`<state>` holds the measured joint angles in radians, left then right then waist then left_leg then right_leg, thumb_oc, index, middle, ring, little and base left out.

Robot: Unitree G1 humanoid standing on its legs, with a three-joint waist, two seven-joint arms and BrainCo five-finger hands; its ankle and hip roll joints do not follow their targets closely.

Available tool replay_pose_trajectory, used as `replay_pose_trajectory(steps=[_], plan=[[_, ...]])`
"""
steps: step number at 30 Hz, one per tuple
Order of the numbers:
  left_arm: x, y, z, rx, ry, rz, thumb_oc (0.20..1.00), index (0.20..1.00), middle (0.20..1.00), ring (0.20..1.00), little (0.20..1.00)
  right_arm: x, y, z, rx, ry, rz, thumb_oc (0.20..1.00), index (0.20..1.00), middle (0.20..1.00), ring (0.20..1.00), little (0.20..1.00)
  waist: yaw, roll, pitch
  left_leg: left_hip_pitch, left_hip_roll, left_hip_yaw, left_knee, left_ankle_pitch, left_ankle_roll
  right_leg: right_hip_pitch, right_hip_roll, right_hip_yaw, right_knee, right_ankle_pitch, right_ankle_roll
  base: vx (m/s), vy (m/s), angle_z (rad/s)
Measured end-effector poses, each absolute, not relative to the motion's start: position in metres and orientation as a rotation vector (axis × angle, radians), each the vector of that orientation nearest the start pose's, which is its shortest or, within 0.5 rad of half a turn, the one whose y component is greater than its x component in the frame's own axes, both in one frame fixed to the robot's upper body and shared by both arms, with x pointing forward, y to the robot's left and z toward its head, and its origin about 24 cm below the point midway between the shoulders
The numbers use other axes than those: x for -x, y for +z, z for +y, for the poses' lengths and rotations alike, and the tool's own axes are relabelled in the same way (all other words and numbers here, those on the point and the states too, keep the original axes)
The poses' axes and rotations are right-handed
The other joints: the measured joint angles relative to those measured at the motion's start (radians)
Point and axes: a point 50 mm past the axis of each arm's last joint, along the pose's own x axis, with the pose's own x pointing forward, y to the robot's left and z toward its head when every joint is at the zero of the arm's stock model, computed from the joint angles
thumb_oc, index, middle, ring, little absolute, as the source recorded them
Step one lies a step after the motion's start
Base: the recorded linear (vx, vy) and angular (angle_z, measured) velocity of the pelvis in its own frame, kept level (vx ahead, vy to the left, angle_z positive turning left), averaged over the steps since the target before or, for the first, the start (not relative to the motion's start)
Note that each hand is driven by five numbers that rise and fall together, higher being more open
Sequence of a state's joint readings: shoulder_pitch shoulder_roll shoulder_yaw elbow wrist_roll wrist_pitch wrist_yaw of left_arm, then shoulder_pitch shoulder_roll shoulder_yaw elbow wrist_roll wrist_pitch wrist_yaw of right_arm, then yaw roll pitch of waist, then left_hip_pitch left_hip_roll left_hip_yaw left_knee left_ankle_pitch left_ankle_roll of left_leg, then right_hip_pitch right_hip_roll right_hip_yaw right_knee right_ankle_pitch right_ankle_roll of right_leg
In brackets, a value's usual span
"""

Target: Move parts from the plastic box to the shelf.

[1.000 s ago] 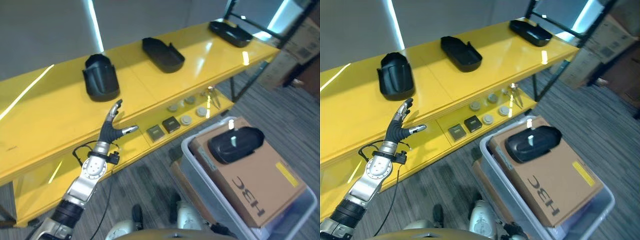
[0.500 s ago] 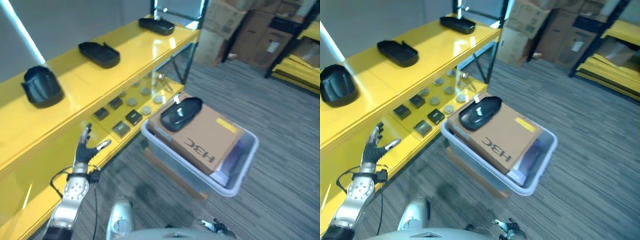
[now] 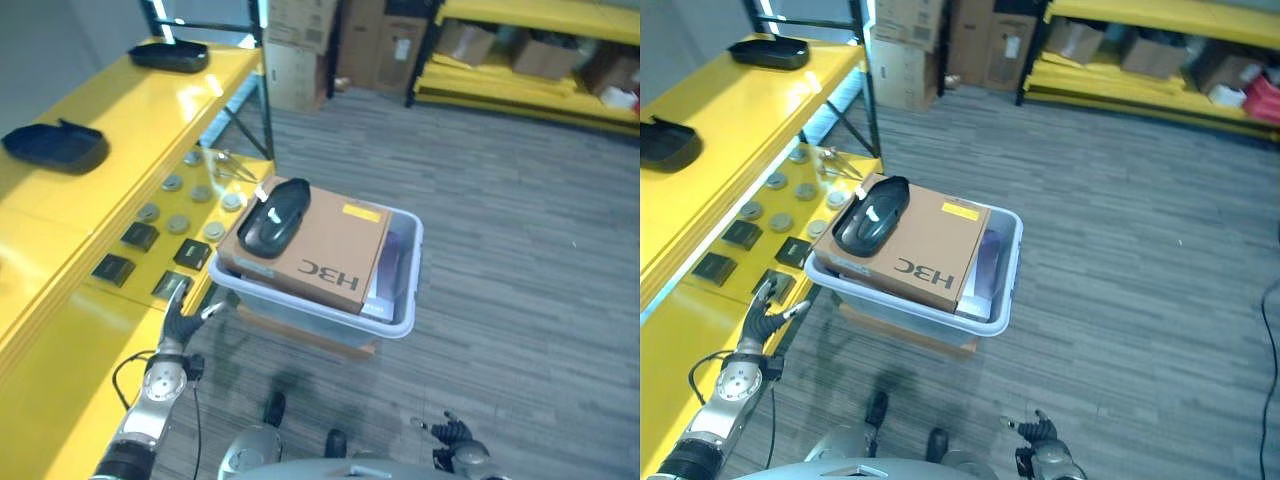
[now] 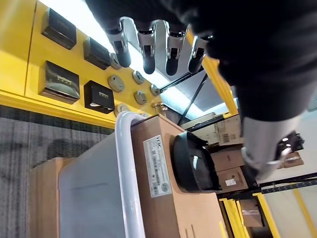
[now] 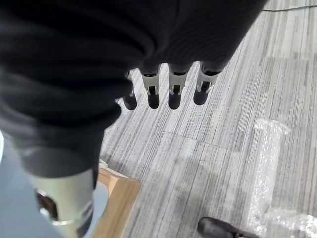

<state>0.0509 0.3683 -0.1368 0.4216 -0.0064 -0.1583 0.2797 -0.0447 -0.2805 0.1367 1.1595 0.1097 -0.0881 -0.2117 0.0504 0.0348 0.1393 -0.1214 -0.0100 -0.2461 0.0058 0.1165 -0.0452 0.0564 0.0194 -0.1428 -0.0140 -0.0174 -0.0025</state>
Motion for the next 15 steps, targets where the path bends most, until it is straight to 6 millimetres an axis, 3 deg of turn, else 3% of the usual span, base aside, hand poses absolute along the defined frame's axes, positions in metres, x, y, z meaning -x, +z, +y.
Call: replay_pose_trajectory(steps=[2,3,5,7,8,11,12,14,15], plan=[[-0.209,-0.048,0.241,-0.446,0.213,0.348,1.000,1.000,1.000,1.000,1.000,-0.141,-0.134,-0.252,0.336,-0.289,0.930,1.000,1.000,1.000,1.000,1.000,0.003,-0.001,-0.002,0.024,-0.033,0.039,-0.001,-0.018,0.049,-0.030,-0.042,0.036,0.070,-0.035,0.035,0.09,0.267,-0.39],[-0.201,-0.057,0.248,-0.458,0.248,0.402,1.000,1.000,1.000,1.000,1.000,-0.157,-0.123,-0.249,0.309,-0.296,0.832,1.000,1.000,1.000,1.000,1.000,-0.009,-0.002,-0.001,0.032,-0.057,0.065,0.000,-0.027,0.076,-0.073,-0.074,0.055,0.161,-0.068,0.060,0.04,0.258,-0.46],[-0.192,-0.065,0.255,-0.486,0.275,0.457,1.000,1.000,1.000,1.000,1.000,-0.174,-0.110,-0.242,0.289,-0.290,0.714,1.000,1.000,1.000,1.000,1.000,-0.017,0.004,0.001,0.041,-0.066,0.082,-0.006,-0.021,0.090,-0.129,-0.121,0.047,0.316,-0.128,0.076,0.03,0.209,-0.19],[-0.186,-0.066,0.262,-0.517,0.286,0.471,1.000,1.000,1.000,1.000,1.000,-0.192,-0.089,-0.230,0.266,-0.271,0.573,1.000,1.000,1.000,1.000,1.000,-0.028,-0.016,0.011,0.039,-0.100,0.075,0.021,-0.042,0.115,-0.154,-0.181,0.078,0.428,-0.102,0.108,0.05,0.111,0.05],[-0.185,-0.067,0.265,-0.542,0.290,0.480,1.000,1.000,1.000,1.000,1.000,-0.201,-0.079,-0.224,0.255,-0.264,0.495,1.000,1.000,1.000,1.000,1.000,-0.030,-0.027,0.019,0.034,-0.105,0.081,0.022,-0.041,0.122,-0.166,-0.202,0.107,0.449,-0.126,0.121,0.07,0.054,0.01],[-0.185,-0.077,0.264,-0.572,0.282,0.529,1.000,1.000,1.000,1.000,1.000,-0.226,-0.041,-0.213,0.272,-0.223,0.296,1.000,1.000,1.000,1.000,1.000,-0.027,-0.019,0.042,0.026,-0.095,0.051,0.003,-0.041,0.117,-0.173,-0.167,0.155,0.318,-0.155,0.138,0.07,0.010,-0.01],[-0.185,-0.080,0.265,-0.581,0.296,0.542,1.000,1.000,1.000,1.000,1.000,-0.239,-0.008,-0.208,0.291,-0.215,0.124,1.000,1.000,1.000,1.000,1.000,-0.036,-0.026,0.069,0.007,-0.094,0.045,-0.001,-0.032,0.112,-0.202,-0.143,0.193,0.193,-0.145,0.138,0.06,-0.059,0.30],[-0.183,-0.086,0.263,-0.601,0.287,0.568,1.000,1.000,1.000,1.000,1.000,-0.249,0.027,-0.206,0.307,-0.255,-0.068,1.000,1.000,1.000,1.000,1.000,-0.064,-0.043,0.090,-0.009,-0.111,0.008,-0.011,-0.015,0.101,-0.231,-0.136,0.195,0.054,-0.039,0.137,0.06,-0.090,0.67],[-0.184,-0.087,0.260,-0.603,0.283,0.565,1.000,1.000,1.000,1.000,1.000,-0.248,0.037,-0.205,0.315,-0.265,-0.119,1.000,1.000,1.000,1.000,1.000,-0.065,-0.048,0.089,-0.006,-0.119,0.001,-0.014,-0.012,0.101,-0.230,-0.146,0.182,0.031,-0.016,0.127,0.04,-0.057,0.67]])
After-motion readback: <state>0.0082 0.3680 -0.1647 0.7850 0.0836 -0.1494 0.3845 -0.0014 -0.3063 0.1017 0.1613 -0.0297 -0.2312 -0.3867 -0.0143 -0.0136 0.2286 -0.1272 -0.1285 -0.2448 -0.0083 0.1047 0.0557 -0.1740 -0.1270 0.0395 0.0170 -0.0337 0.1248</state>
